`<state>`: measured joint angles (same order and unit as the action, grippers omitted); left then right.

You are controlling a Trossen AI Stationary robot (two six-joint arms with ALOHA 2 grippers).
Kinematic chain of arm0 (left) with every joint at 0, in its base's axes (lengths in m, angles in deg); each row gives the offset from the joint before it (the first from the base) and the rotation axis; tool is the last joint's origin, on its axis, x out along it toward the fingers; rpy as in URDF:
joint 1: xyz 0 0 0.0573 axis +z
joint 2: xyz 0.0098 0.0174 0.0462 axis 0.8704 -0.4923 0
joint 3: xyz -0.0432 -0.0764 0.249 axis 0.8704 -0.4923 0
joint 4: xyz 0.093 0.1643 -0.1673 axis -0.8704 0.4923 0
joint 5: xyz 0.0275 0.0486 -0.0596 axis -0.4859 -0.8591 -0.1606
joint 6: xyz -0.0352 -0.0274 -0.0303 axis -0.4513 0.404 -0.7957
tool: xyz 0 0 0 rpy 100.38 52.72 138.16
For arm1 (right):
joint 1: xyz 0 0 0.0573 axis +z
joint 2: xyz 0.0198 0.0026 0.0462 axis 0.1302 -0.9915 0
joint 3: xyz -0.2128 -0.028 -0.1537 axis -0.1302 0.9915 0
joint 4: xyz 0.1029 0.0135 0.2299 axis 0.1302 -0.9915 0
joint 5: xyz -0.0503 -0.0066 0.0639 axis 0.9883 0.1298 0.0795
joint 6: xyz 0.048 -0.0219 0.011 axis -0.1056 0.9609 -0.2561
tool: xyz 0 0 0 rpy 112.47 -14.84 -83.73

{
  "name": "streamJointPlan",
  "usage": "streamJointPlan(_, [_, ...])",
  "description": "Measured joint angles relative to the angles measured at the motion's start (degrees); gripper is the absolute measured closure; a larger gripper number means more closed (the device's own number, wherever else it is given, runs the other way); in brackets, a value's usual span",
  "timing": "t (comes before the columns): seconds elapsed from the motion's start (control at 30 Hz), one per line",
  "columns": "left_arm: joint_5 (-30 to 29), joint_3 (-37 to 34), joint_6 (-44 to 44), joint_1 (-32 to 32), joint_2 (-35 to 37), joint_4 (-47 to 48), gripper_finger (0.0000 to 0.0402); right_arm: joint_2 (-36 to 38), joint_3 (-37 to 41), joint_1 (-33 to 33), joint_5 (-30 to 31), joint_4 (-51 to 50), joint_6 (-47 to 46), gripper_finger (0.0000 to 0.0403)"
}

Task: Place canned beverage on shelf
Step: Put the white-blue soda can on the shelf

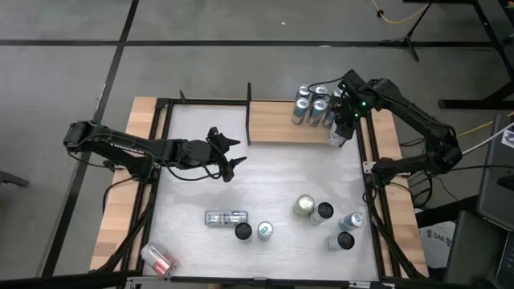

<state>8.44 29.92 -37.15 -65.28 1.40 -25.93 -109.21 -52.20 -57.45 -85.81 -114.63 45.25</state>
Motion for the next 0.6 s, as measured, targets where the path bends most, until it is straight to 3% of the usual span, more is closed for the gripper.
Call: streamJointPlan(0.6, [0.0, 0.0, 0.0, 0.0, 0.0, 0.0, 0.0119, -0.1, 0.0, 0.1, 0.6, 3.0, 3.1, 0.0143])
